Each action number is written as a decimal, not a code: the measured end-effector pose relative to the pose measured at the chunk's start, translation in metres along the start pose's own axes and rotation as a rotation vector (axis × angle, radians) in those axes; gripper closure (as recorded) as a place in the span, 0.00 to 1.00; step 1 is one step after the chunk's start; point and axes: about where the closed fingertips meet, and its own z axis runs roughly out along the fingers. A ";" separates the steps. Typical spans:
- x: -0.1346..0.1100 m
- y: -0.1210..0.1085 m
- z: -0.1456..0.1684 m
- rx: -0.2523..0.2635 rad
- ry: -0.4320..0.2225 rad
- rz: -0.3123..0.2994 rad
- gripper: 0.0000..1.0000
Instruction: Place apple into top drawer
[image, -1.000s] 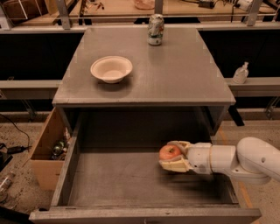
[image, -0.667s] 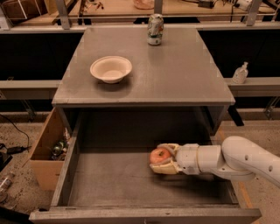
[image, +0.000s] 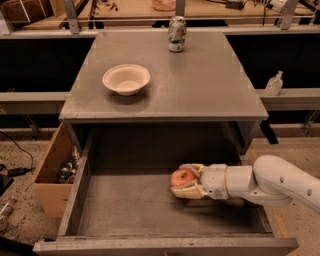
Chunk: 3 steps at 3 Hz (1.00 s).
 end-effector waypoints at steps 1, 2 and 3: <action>-0.001 0.001 0.002 -0.005 0.000 -0.001 0.27; -0.001 0.002 0.003 -0.008 -0.001 -0.002 0.05; -0.002 0.003 0.004 -0.010 -0.001 -0.003 0.00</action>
Offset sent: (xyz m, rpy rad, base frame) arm -0.0002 0.0015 -0.0001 0.0007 0.0004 0.0029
